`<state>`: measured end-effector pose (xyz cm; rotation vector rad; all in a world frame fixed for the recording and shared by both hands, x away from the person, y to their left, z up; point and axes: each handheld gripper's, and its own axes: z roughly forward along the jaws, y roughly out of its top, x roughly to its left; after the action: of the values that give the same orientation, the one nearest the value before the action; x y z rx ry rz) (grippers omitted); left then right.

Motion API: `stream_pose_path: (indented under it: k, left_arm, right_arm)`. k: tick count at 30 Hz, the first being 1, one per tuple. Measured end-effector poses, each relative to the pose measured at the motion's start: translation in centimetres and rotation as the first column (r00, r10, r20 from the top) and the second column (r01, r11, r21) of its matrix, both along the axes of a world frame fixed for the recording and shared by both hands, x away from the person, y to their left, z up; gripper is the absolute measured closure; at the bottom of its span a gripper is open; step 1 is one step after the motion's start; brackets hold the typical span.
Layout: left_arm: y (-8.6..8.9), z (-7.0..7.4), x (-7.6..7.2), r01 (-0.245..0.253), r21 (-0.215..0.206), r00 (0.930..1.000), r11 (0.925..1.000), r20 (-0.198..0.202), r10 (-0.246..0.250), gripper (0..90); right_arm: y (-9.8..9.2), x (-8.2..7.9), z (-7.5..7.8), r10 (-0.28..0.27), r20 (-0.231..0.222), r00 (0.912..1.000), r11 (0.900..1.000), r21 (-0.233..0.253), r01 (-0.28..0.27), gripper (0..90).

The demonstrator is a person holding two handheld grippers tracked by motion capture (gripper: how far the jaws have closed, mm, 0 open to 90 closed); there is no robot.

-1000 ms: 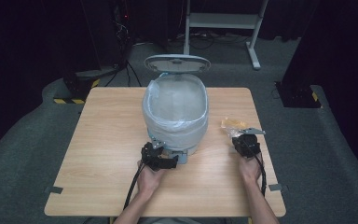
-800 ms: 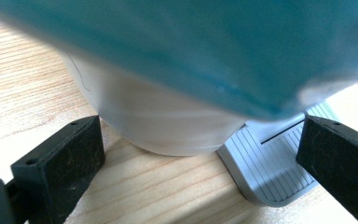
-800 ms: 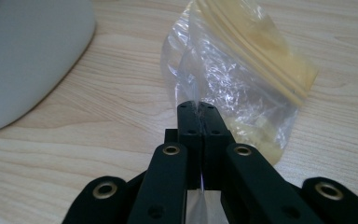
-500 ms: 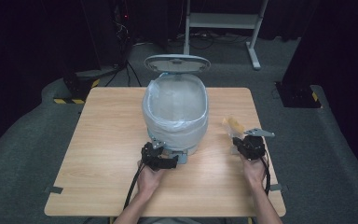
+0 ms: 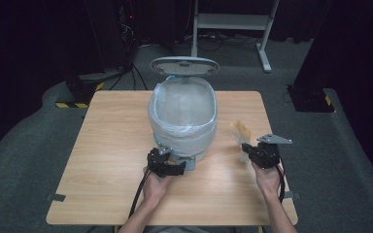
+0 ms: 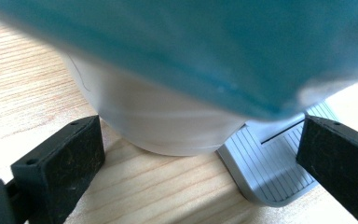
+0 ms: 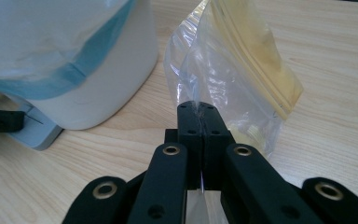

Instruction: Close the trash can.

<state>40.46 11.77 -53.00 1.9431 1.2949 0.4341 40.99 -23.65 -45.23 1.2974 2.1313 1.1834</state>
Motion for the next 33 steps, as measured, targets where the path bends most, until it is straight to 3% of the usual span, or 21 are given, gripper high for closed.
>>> stream_pose_path:
  k: [8, 33]
  left_arm:
    - [0.0, 0.0, 0.0, 0.001, -0.001, 1.0000, 1.0000, -0.001, -0.001, 1.0]
    - [0.0, 0.0, 0.0, 0.000, -0.001, 1.0000, 1.0000, 0.000, 0.000, 1.0]
  right_arm:
    - [0.1, -0.6, 1.3, 0.039, 0.013, 0.9992, 0.998, 0.048, -0.039, 89.4]
    - [0.7, -1.8, 5.3, 0.114, 0.087, 0.9896, 0.989, 0.080, -0.121, 89.4]
